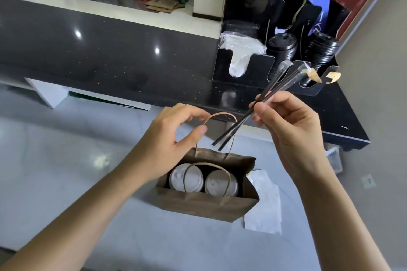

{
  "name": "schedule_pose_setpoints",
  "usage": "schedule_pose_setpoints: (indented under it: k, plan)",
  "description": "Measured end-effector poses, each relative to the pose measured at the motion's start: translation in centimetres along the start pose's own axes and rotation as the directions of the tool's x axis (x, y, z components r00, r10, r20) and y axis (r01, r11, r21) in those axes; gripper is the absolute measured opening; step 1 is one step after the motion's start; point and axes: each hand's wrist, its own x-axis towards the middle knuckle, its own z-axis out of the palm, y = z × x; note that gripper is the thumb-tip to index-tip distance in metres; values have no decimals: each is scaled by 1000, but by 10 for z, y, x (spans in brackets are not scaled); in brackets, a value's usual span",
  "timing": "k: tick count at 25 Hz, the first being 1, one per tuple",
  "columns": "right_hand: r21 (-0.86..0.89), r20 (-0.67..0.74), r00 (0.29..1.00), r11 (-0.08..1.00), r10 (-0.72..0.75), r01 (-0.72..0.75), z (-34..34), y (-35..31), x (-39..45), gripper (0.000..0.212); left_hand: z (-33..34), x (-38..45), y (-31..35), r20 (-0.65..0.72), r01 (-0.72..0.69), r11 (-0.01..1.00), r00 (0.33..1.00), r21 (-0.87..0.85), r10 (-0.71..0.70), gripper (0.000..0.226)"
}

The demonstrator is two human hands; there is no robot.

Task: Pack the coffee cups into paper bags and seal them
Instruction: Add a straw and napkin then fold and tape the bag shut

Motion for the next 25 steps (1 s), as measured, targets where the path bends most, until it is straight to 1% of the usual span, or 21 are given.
schedule_pose_setpoints:
  k: [2, 4, 7, 8, 11, 14, 15, 16, 17, 19, 21, 22, 23, 25]
  plan:
    - [-16, 8, 999, 999, 35, -34, -3, 9, -8, 12, 1, -11, -11, -9, 3, 995, 1000, 99, -2, 19]
    - [-58, 20, 997, 996, 75, -74, -3, 20, -16, 14, 7, -22, -23, 27, -11, 975, 1000, 221, 5, 19]
    - [-215, 54, 992, 971, 114, -100, -3, 38, -26, 8, 14, -36, -40, 81, -15, 942, 997, 335, -13, 21]
    - [-280, 72, 991, 956, 115, -90, -3, 43, -29, 12, 16, -40, -45, 105, -6, 931, 994, 365, -34, 28]
    - [-453, 115, 987, 890, 113, -50, 2, 56, -38, 21, 22, -49, -53, 229, 5, 904, 967, 427, -114, 60]
    - [-508, 155, 980, 861, 125, -30, 10, 63, -47, 22, 23, -51, -55, 271, 7, 888, 951, 460, -148, 85]
    - [-540, 181, 977, 842, 110, 5, 12, 65, -48, 21, 23, -51, -54, 281, 14, 887, 946, 461, -161, 92]
    - [-589, 221, 973, 805, 71, 75, 14, 68, -48, 22, 22, -51, -54, 291, 25, 891, 941, 454, -174, 98]
    - [-650, 276, 961, 740, 18, 174, 16, 72, -47, 25, 22, -52, -53, 301, 42, 896, 934, 441, -192, 104]
    - [-771, 382, 923, 536, -44, 345, 22, 81, -43, 32, 21, -54, -51, 311, 78, 908, 925, 412, -220, 114]
    - [-857, 435, 900, 311, 13, 410, 29, 94, -37, 33, 21, -55, -49, 305, 112, 915, 921, 388, -241, 123]
    - [-877, 444, 895, 228, 45, 424, 33, 102, -35, 33, 21, -55, -48, 307, 126, 917, 918, 379, -253, 127]
    - [-883, 451, 891, 172, 55, 436, 36, 110, -32, 34, 21, -55, -47, 310, 136, 918, 914, 372, -261, 130]
    - [-887, 459, 881, 116, 113, 447, 41, 123, -30, 35, 21, -55, -45, 313, 142, 920, 912, 366, -265, 132]
